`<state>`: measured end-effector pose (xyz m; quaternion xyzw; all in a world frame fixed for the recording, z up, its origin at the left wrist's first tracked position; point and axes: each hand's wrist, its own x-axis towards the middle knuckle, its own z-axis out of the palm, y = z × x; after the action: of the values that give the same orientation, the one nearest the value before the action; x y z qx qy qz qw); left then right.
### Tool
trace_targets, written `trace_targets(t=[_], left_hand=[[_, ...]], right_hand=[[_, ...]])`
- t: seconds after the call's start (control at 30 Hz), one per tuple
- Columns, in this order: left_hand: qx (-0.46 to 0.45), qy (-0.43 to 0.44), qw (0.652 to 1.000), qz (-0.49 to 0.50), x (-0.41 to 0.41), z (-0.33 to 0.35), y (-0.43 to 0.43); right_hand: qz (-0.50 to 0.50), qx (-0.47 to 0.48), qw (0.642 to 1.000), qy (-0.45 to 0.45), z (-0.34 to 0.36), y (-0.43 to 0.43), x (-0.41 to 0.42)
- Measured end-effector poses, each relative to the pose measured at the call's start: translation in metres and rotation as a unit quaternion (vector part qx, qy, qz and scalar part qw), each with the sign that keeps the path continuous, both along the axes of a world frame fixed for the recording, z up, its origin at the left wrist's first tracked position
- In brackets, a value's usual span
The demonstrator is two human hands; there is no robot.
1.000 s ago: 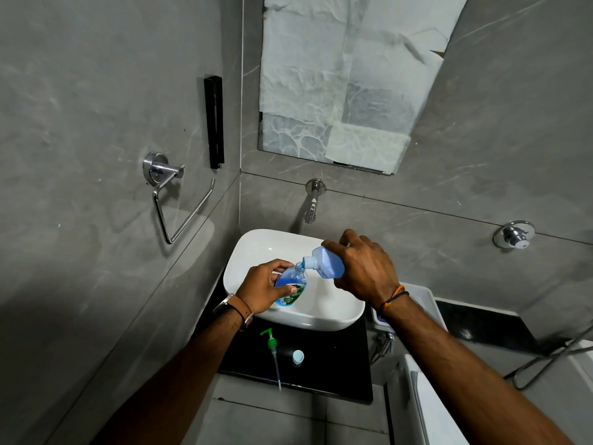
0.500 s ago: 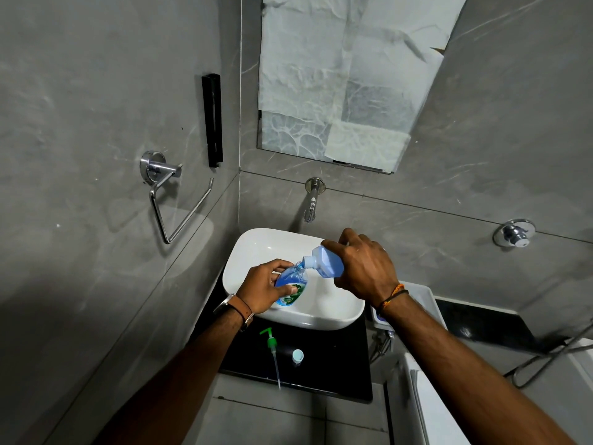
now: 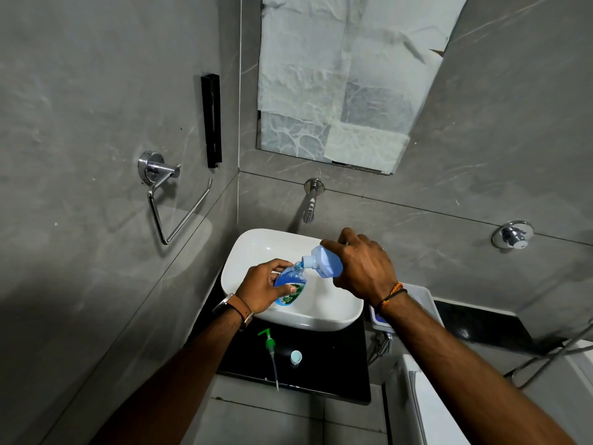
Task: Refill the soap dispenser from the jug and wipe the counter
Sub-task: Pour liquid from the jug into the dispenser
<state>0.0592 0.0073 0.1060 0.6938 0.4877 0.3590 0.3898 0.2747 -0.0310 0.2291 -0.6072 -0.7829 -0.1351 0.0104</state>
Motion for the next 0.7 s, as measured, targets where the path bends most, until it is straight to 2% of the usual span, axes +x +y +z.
trace_targets(t=[0.7], left_hand=[[-0.016, -0.013, 1.000, 0.000, -0.0018, -0.0032, -0.0061]], right_hand=[[0.001, 0.003, 1.000, -0.012, 0.0008, -0.0055, -0.0027]])
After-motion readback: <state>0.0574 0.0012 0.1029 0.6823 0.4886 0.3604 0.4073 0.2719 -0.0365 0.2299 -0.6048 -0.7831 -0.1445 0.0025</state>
